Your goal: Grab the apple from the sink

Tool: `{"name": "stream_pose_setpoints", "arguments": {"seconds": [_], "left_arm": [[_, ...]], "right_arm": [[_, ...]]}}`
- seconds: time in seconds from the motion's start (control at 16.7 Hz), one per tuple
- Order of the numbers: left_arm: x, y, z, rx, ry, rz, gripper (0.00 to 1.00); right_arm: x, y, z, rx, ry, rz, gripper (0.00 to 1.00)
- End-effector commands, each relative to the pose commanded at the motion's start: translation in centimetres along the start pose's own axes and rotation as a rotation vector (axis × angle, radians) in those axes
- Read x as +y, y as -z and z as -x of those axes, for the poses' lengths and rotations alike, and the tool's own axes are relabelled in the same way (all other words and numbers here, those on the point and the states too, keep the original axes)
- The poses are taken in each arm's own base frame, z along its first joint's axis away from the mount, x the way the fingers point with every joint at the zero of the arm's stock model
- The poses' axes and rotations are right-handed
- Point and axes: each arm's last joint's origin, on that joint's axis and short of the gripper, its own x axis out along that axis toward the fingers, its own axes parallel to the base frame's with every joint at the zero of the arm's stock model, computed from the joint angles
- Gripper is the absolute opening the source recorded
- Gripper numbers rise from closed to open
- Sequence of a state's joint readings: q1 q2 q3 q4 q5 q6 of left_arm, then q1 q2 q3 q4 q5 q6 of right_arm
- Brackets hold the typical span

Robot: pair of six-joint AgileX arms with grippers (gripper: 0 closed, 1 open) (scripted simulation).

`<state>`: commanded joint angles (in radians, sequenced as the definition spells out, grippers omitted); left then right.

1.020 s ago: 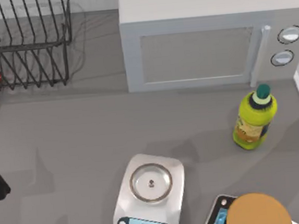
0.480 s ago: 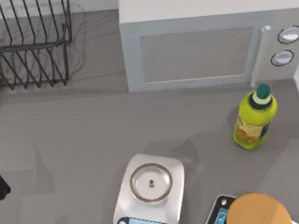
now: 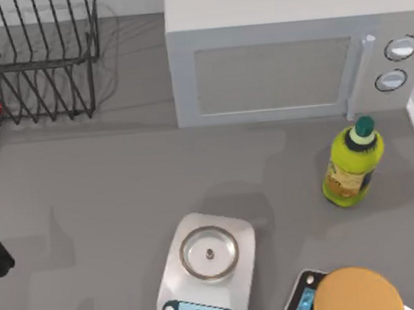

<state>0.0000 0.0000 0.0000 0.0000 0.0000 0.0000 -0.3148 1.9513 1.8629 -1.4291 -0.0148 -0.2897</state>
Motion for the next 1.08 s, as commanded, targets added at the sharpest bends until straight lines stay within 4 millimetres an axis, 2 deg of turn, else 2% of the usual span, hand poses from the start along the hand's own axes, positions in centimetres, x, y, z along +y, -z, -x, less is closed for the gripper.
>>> {"name": "stream_pose_setpoints", "arguments": {"seconds": [0.3,0.36,0.48,0.6,0.78,0.96,1.08], "left_arm": [[0.0,0.0,0.0,0.000,0.000,0.000,1.00],[0.0,0.0,0.0,0.000,0.000,0.000,1.00],[0.0,0.0,0.0,0.000,0.000,0.000,1.00],[0.0,0.0,0.0,0.000,0.000,0.000,1.00],[0.0,0.0,0.0,0.000,0.000,0.000,1.00],[0.0,0.0,0.0,0.000,0.000,0.000,1.00],[0.0,0.0,0.0,0.000,0.000,0.000,1.00]], "right_arm": [[0.2,-0.1,-0.1,-0.001,-0.001,0.001,0.00],[0.6,-0.1,0.3,-0.016,0.001,0.001,0.00],[2.8,-0.2,2.0,-0.079,0.004,0.004,0.00],[6.5,0.0,4.1,-0.154,-0.007,0.006,0.00],[14.1,1.5,5.5,-0.195,-0.063,-0.005,0.00],[22.1,5.1,4.7,-0.142,-0.108,-0.015,0.00],[25.8,7.8,3.2,-0.079,-0.099,-0.009,0.00]]}}
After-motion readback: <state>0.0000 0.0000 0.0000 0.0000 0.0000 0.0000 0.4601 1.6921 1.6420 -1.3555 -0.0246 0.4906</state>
